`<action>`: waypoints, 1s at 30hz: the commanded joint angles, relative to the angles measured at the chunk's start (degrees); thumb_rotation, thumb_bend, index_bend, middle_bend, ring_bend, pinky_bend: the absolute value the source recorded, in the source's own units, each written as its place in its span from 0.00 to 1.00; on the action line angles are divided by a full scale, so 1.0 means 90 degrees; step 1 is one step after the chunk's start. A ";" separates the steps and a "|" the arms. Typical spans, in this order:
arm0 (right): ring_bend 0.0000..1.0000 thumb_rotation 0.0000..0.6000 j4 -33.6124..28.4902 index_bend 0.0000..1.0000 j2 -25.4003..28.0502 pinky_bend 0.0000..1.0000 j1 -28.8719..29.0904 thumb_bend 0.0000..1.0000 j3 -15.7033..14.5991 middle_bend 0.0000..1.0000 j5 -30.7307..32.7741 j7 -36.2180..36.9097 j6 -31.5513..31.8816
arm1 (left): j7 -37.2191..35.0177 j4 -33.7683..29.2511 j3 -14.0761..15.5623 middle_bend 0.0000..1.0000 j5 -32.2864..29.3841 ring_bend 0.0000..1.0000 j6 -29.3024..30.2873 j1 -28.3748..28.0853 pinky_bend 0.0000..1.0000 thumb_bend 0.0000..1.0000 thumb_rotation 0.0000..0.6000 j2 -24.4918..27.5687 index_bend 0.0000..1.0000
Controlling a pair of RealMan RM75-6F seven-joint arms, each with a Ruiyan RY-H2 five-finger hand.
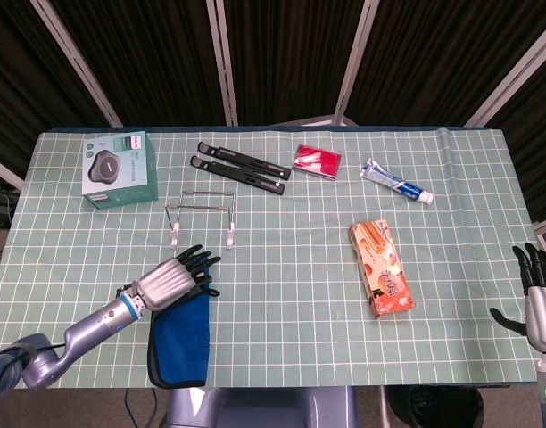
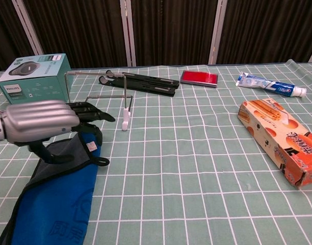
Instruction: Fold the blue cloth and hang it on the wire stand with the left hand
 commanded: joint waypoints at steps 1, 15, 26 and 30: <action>0.00 1.00 0.0026 0.00 0.0006 0.00 -0.0004 0.00 0.0010 0.00 0.0028 0.0036 -0.0017 | 0.0406 -0.0193 -0.0164 0.00 -0.0278 0.00 -0.0354 -0.0148 0.00 0.45 1.00 -0.0262 0.32; 0.00 1.00 0.0064 0.00 0.0034 0.00 -0.0031 0.00 0.0023 0.00 0.0059 0.0142 -0.0008 | 0.0641 0.0075 -0.0236 0.00 -0.0550 0.00 -0.0581 -0.0166 0.00 0.48 1.00 -0.0665 0.37; 0.00 1.00 0.0114 0.00 0.0009 0.00 -0.0008 0.00 0.0027 0.00 0.0094 0.0130 -0.0066 | 0.0609 0.0269 -0.0238 0.00 -0.0631 0.00 -0.0584 -0.0150 0.00 0.48 1.00 -0.0784 0.40; 0.00 1.00 0.0118 0.00 0.0004 0.00 -0.0009 0.00 0.0031 0.00 0.0106 0.0127 -0.0067 | 0.0565 0.0342 -0.0244 0.00 -0.0634 0.00 -0.0577 -0.0161 0.00 0.50 1.00 -0.0831 0.50</action>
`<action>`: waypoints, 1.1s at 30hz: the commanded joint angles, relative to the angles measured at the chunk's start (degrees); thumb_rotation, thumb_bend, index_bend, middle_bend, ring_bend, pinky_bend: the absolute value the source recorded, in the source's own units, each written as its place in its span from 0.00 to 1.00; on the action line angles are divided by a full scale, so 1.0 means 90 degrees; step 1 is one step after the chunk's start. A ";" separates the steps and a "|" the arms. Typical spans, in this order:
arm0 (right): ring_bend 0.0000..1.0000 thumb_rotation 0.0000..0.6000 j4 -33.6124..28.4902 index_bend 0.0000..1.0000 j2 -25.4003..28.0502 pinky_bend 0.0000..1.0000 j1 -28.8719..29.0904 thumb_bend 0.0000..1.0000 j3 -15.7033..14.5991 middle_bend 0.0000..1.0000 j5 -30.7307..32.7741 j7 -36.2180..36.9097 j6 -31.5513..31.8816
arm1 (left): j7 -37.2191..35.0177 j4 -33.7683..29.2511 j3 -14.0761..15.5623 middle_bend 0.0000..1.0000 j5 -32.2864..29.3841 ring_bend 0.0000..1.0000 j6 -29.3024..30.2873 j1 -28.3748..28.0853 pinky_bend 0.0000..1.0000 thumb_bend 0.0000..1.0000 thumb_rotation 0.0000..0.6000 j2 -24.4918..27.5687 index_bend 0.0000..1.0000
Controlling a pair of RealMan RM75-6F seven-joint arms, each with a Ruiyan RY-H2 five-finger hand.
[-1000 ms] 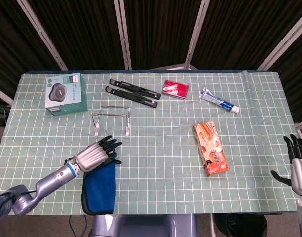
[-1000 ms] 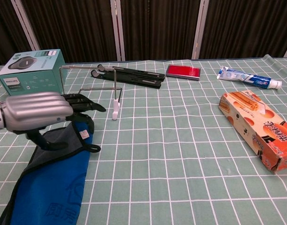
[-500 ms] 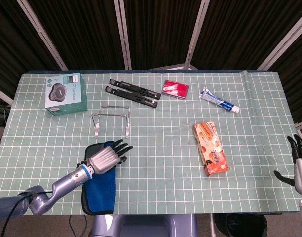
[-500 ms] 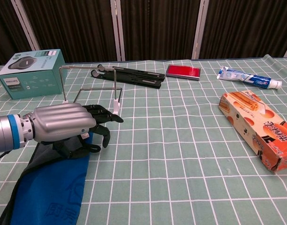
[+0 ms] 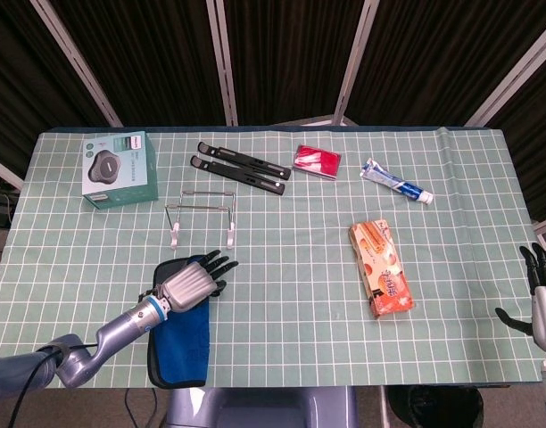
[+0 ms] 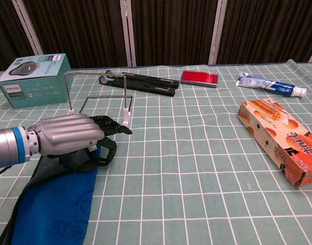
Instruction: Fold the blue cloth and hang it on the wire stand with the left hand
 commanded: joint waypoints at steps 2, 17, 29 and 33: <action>0.00 1.00 0.0002 0.00 0.0000 0.00 -0.0002 0.00 0.0003 0.00 0.0005 0.0002 0.0004 | -0.0055 0.0051 -0.0011 0.00 0.0007 0.00 0.0039 -0.0005 0.00 0.52 1.00 -0.0042 0.54; 0.00 1.00 -0.0008 0.00 0.0010 0.00 -0.0012 0.00 -0.0009 0.00 -0.0031 0.0016 0.0028 | -0.0330 0.0065 0.0035 0.00 0.0079 0.00 0.0342 0.0090 0.00 0.55 1.00 0.0098 0.66; 0.00 1.00 -0.0057 0.00 0.0002 0.00 -0.0006 0.00 -0.0041 0.00 -0.0110 -0.0049 0.0057 | -0.1334 0.0462 0.0172 0.00 -0.0190 0.00 0.0742 0.0581 0.00 0.55 1.00 0.0568 0.66; 0.00 1.00 -0.0090 0.00 -0.0006 0.00 -0.0008 0.00 -0.0050 0.00 -0.0128 -0.0104 0.0074 | -0.1703 0.0931 0.0230 0.00 -0.0199 0.00 0.0745 0.0686 0.00 0.55 1.00 0.0444 0.53</action>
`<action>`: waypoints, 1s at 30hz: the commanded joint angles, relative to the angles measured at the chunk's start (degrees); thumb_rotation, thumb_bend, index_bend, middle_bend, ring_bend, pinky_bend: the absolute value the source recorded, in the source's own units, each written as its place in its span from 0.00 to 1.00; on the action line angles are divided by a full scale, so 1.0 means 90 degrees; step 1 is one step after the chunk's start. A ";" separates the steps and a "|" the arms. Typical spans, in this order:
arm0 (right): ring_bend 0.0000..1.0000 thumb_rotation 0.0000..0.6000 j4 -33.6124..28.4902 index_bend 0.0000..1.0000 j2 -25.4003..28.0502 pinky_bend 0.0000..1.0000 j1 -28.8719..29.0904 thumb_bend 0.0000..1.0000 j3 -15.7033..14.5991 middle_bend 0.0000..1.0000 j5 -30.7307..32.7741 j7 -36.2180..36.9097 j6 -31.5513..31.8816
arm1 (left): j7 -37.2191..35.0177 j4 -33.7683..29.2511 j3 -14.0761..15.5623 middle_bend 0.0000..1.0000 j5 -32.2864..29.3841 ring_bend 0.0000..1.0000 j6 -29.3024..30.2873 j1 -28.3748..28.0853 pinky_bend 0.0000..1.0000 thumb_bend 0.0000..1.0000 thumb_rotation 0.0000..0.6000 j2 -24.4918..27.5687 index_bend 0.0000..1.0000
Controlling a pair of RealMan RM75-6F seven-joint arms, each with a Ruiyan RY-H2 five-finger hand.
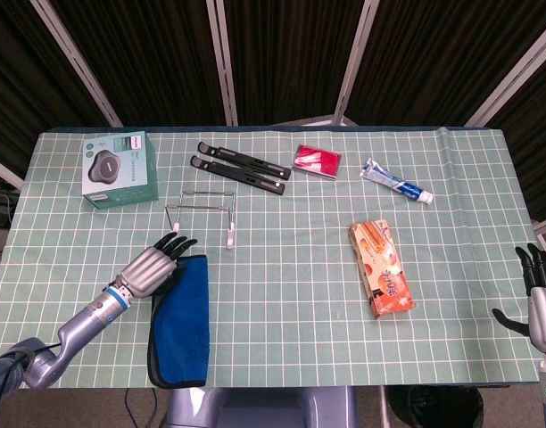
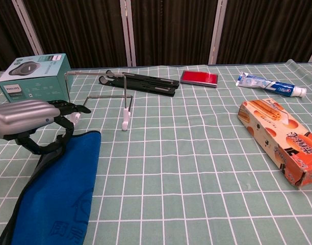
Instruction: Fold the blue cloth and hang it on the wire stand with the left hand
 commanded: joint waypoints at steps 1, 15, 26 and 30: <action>0.00 1.00 -0.0015 0.00 -0.0002 0.00 -0.0001 0.00 -0.0002 0.00 -0.0003 -0.0020 0.0007 | -0.0319 0.0368 0.0063 0.00 -0.0008 0.00 0.0027 0.0113 0.00 0.51 1.00 -0.0103 0.44; 0.00 1.00 -0.0028 0.00 0.0028 0.00 -0.0015 0.00 -0.0002 0.00 -0.0026 0.0042 0.0034 | -0.1019 0.0146 0.0224 0.00 0.0527 0.00 0.1023 0.0413 0.00 0.09 1.00 0.0423 0.00; 0.00 1.00 -0.0099 0.00 0.0076 0.00 -0.0048 0.00 -0.0025 0.00 -0.0116 0.0092 0.0117 | -0.0063 -0.1406 -0.0141 0.58 0.0253 0.60 0.1073 0.0432 0.56 0.09 1.00 0.1028 0.00; 0.00 1.00 -0.0105 0.00 0.0080 0.00 -0.0050 0.00 -0.0025 0.00 -0.0125 0.0089 0.0128 | 0.0478 -0.1831 -0.0340 0.84 -0.0081 0.86 0.0749 0.0345 0.99 0.09 1.00 0.1000 0.09</action>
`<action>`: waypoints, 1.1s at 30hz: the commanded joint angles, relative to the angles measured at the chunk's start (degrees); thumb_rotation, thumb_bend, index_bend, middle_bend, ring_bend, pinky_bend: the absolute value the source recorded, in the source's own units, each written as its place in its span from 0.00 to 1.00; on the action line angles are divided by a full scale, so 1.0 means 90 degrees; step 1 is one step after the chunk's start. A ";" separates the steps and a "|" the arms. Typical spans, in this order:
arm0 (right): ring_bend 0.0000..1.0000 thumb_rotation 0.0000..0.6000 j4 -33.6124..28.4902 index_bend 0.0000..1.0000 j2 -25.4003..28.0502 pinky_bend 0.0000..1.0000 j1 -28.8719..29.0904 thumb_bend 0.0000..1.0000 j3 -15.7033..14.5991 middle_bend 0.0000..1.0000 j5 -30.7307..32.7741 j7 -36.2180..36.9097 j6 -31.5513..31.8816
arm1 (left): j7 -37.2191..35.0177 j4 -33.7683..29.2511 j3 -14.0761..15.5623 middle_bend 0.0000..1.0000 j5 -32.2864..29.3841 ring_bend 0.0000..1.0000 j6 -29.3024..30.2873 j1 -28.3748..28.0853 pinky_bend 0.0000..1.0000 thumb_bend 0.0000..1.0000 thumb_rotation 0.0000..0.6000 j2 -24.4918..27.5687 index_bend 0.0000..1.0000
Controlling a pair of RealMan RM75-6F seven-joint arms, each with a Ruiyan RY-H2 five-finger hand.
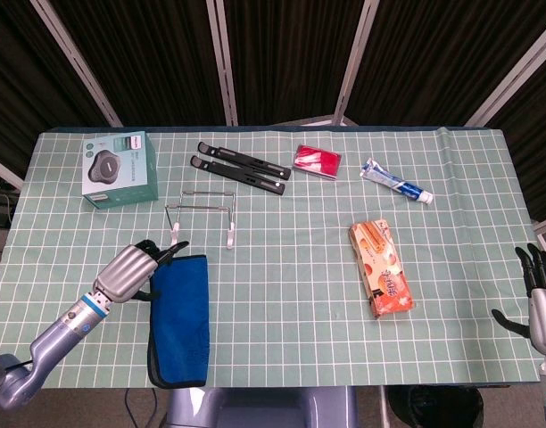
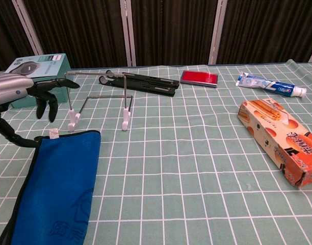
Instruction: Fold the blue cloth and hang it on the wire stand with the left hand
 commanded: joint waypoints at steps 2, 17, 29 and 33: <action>0.00 1.00 0.0001 0.00 -0.0001 0.00 0.0004 0.00 -0.0002 0.00 0.0002 -0.0009 -0.0011 | 0.0853 -0.0557 -0.0360 0.90 -0.0605 0.91 -0.0537 -0.0155 1.00 0.09 1.00 -0.0032 0.17; 0.00 1.00 0.0161 0.00 -0.0067 0.00 0.0064 0.00 0.0041 0.00 0.0217 -0.0024 -0.0223 | 0.3125 -0.0505 -0.1141 0.95 -0.4165 0.95 -0.2428 -0.1061 1.00 0.34 1.00 -0.0806 0.28; 0.00 1.00 0.0229 0.00 -0.0140 0.00 0.0101 0.00 0.0039 0.00 0.0294 -0.0126 -0.0319 | 0.2199 0.0357 -0.1142 0.94 -0.3599 0.95 -0.2697 -0.1127 1.00 0.40 1.00 -0.1247 0.30; 0.00 1.00 0.0247 0.00 -0.0145 0.00 0.0105 0.00 0.0047 0.00 0.0313 -0.0117 -0.0330 | 0.2107 0.0524 -0.1131 0.94 -0.3581 0.95 -0.2780 -0.1166 1.00 0.41 1.00 -0.1347 0.30</action>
